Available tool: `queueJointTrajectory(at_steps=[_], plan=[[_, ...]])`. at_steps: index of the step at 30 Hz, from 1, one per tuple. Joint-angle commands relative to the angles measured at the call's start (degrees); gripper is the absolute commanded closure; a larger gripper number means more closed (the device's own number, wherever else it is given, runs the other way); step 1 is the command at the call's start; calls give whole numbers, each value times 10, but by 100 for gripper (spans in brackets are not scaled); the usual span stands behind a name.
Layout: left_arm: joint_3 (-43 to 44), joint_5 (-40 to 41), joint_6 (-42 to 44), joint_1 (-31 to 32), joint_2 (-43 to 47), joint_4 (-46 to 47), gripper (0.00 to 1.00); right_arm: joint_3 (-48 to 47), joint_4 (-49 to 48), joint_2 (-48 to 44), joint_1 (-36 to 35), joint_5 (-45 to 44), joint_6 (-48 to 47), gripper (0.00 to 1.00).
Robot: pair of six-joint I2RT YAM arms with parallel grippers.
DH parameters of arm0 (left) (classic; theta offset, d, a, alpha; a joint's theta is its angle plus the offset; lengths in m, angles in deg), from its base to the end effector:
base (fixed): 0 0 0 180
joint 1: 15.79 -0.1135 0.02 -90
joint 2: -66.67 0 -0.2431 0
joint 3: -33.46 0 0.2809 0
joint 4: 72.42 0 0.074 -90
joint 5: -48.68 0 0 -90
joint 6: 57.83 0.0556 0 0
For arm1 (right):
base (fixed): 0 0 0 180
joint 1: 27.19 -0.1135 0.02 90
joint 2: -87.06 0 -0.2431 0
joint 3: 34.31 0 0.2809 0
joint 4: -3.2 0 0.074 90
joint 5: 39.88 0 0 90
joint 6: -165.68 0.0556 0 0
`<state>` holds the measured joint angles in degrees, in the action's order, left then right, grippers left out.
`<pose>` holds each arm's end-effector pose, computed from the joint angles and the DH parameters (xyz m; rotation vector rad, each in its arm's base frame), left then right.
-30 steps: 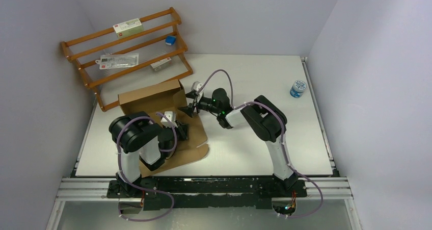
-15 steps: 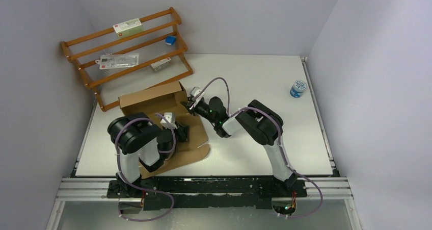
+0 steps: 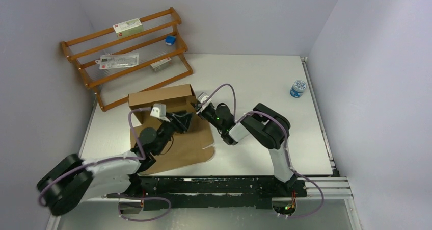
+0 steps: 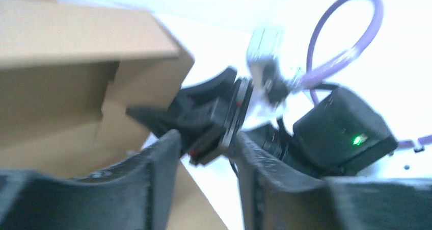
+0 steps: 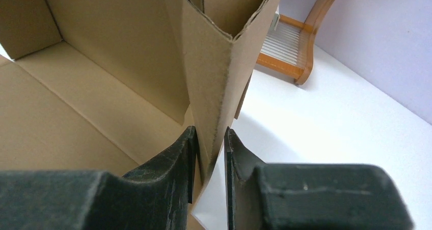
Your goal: Fold the paper box
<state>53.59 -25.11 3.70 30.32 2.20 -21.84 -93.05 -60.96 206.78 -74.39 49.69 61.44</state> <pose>0.1795 -0.1642 0.1504 -0.0055 1.5242 -0.8466 0.2763 0.2977 0.0862 -0.7776 1.3205 0.4540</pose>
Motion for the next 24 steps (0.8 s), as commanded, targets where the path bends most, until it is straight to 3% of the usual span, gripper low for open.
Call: queueJointTrajectory(at_steps=[1, 4, 8, 16, 19, 24], plan=[[110, 15, 73, 0, 125, -357, 42, 25, 30, -48, 3, 34, -28, 85], [180, 46, 88, -1, 149, -461, 39, 41, 44, -65, 4, 54, -26, 86], [264, 47, 105, -10, 113, -508, 35, 60, 58, -80, 4, 69, -30, 86], [417, 4, 121, -118, 18, -584, 31, 92, 112, -121, 14, 86, -44, 85], [435, -50, 117, -181, -3, -572, 26, 103, 123, -135, 27, 96, -46, 85], [495, -215, 96, -279, -103, -597, 24, 94, 164, -154, 43, 106, -45, 85]])
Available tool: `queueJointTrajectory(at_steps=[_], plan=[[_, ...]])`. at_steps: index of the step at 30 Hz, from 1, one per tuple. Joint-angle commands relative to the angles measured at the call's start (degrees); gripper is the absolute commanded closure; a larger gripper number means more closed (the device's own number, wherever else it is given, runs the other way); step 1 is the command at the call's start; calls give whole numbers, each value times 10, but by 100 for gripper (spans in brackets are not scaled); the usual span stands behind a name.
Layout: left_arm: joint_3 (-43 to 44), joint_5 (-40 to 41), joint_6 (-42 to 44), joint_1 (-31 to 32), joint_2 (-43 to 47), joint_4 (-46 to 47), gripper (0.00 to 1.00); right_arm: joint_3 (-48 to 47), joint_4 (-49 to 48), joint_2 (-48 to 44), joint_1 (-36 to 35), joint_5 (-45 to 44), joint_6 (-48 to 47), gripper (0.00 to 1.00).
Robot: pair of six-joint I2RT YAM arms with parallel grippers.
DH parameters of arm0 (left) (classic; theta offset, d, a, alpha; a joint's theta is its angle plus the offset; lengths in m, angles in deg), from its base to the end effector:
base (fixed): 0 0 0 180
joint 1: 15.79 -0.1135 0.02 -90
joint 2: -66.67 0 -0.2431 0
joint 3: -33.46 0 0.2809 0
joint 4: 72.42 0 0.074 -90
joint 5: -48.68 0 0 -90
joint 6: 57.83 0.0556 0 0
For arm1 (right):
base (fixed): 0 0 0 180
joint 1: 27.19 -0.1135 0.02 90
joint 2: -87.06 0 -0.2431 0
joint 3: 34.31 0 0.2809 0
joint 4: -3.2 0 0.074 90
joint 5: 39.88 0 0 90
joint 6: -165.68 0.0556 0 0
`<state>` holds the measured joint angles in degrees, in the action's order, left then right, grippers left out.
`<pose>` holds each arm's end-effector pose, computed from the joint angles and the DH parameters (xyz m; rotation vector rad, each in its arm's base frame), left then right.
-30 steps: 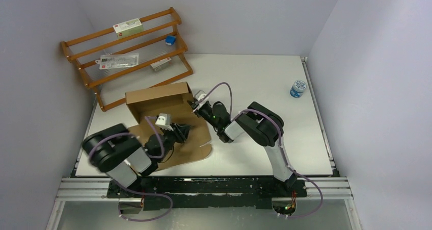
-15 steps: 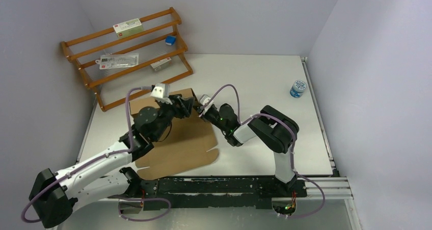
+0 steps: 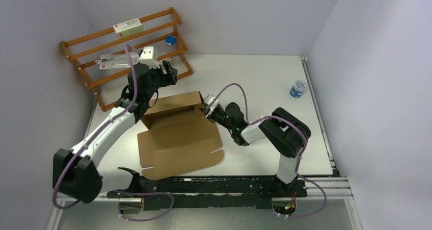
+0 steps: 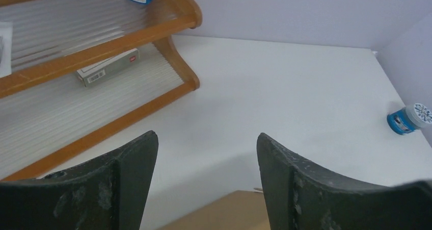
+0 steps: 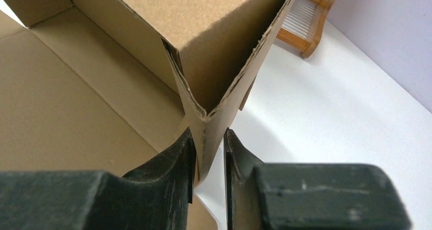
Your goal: Fold the paper box
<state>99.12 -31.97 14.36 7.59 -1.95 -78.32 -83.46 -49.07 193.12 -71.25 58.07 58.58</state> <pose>0.3150 -0.1263 0.3055 -0.0370 1.7387 -0.3897 0.2600 0.2623 0.1013 -0.9411 1.3824 0.4715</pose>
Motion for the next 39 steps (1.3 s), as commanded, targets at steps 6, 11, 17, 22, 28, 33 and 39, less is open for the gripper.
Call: queueJointTrajectory(at_steps=[6, 11, 17, 22, 28, 33, 39], plan=[[98, -218, 13, -68, -177, -51, 22, -15, 62, -11, 26, 35, 11, 83], [160, -267, 30, -70, -272, -100, 25, -22, 46, -1, 27, 19, 37, 77], [177, -336, 29, -70, -316, -108, 35, -46, 20, 24, 28, 2, 59, 65], [177, -369, 29, -70, -332, -117, 36, -72, -12, 58, 27, -7, 83, 64], [173, -403, 29, -69, -350, -117, 38, -78, -75, 83, 28, -18, 95, 65], [189, -418, 35, -70, -367, -138, 37, -92, -42, 70, 28, -37, 115, 76], [191, -441, 22, -69, -364, -134, 34, -103, 83, 12, 28, -111, 136, 78]])
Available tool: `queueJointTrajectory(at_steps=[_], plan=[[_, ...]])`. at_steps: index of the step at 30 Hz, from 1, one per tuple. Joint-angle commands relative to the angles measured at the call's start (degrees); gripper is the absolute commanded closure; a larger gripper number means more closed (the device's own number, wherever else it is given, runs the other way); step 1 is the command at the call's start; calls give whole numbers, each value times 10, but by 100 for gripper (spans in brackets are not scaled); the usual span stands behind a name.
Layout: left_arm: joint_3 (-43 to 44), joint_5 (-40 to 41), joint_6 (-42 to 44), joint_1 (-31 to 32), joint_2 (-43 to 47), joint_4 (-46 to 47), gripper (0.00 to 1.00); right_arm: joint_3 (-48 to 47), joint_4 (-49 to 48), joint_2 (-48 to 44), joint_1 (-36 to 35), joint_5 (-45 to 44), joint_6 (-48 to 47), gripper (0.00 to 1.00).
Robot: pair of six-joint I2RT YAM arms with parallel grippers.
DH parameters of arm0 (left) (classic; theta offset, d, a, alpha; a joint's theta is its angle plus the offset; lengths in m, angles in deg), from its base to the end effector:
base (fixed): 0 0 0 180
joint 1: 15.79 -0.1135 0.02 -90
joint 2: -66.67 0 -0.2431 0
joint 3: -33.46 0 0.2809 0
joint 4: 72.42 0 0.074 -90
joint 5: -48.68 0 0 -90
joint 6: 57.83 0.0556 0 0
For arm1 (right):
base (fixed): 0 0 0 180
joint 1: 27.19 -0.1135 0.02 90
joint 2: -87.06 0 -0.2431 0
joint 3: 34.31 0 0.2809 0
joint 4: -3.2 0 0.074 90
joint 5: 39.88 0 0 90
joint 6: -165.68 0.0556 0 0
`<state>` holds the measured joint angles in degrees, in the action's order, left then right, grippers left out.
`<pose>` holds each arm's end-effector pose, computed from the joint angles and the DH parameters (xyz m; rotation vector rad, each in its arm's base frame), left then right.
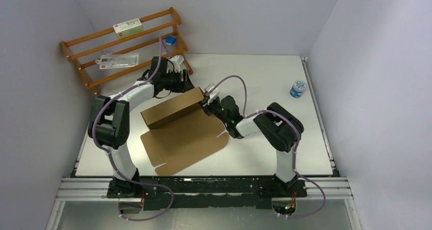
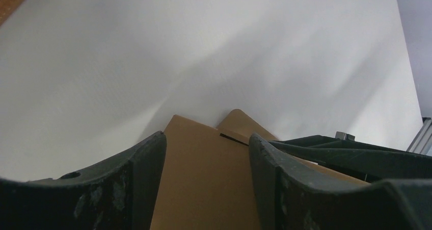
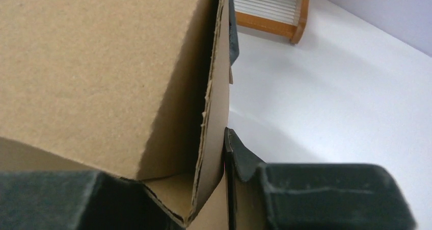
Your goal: Fold the paper box
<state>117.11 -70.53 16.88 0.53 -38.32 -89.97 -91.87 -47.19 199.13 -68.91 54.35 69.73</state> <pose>0.4145 -0.1497 0.1692 0.3036 2.2700 -0.8658 0.2985 0.2716 0.1008 -0.7269 1.5034 0.5356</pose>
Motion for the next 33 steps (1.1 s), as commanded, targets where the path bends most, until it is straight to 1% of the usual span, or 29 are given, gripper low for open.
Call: queueJointTrajectory(at_steps=[1, 3, 7, 9, 12, 15, 18, 22, 25, 30, 33], plan=[[7, -74, -8, 1, -2, -5, 33, -26, 98, -58, 4, -80, 30, 78], [9, -91, -13, 1, -9, -5, 33, -48, 185, -80, 4, -93, 41, 78], [2, -86, -24, 1, -3, 0, 32, -99, 337, -107, 4, -103, 54, 78], [3, -69, -25, 0, 3, -4, 30, -113, 388, -113, 5, -116, 56, 77], [11, -20, -19, -3, 4, -25, 28, -112, 425, -120, 5, -128, 59, 76], [12, -3, -20, -6, -6, -23, 28, -87, 412, -127, 4, -134, 59, 76], [2, -23, -32, -4, -17, 0, 30, -66, 385, -122, 5, -153, 59, 76], [-4, -38, -29, 5, -29, 12, 31, -34, 312, -102, 5, -146, 53, 76], [-15, -65, -39, 8, -34, 38, 31, -16, 261, -90, 4, -150, 58, 76], [-38, -83, -51, 13, -41, 71, 33, -6, 218, -77, 4, -187, 100, 69], [-45, -93, -56, 13, -52, 82, 33, 9, 161, -72, 5, -182, 106, 68]])
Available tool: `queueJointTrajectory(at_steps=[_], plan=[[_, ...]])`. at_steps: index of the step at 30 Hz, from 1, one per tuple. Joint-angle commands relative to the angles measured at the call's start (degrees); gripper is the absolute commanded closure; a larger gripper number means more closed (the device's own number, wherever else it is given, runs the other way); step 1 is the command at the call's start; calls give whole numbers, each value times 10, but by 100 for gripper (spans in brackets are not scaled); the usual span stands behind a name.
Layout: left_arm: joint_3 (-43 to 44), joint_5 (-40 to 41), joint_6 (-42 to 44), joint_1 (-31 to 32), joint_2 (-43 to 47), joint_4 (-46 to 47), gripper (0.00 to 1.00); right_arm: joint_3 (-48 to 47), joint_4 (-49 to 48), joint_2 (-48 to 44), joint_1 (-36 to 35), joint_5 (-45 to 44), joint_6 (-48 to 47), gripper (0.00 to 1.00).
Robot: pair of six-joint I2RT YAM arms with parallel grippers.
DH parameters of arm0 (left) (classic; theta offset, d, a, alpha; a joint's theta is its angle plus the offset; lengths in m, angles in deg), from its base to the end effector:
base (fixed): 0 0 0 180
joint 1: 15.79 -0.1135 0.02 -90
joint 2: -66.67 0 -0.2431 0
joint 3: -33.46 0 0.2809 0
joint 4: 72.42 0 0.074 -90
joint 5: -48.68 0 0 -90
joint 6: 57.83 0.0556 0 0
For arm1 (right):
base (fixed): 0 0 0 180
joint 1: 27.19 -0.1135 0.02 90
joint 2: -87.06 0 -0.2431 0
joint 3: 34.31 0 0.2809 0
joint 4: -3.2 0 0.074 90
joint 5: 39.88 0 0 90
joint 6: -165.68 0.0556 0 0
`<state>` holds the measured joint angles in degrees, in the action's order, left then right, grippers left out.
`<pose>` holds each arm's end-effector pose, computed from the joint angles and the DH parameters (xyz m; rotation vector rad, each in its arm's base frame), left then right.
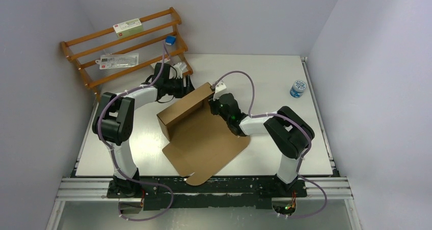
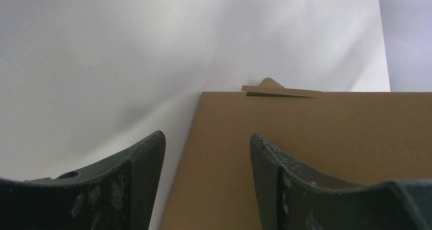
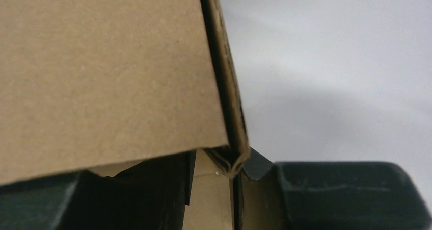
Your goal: Fold the paper box
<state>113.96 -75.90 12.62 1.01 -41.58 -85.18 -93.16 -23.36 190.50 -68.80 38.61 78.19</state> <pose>0.4081 -0.1562 0.1358 0.2755 2.3142 -1.0139 0.3055 0.2565 0.1130 -0.5016 1.8253 0.3385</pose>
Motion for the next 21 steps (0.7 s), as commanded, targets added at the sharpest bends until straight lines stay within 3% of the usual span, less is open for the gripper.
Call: queueJointTrajectory(at_steps=[1, 5, 8, 18, 21], plan=[[-14, -42, -13, 8, -24, 36, 34, 28, -99, 17, 4, -16, 17, 67], [-14, -42, -11, 8, -28, 41, 34, 50, -206, 39, 4, 54, -19, 56], [-11, -39, -8, 8, -29, 38, 34, 48, -232, 54, 6, 90, -38, 56], [-27, -57, -10, 11, -22, 52, 36, 43, -275, 77, 10, 62, -3, 70], [-44, -70, -19, 11, -17, 73, 37, 30, -244, 74, 10, 31, 13, 81]])
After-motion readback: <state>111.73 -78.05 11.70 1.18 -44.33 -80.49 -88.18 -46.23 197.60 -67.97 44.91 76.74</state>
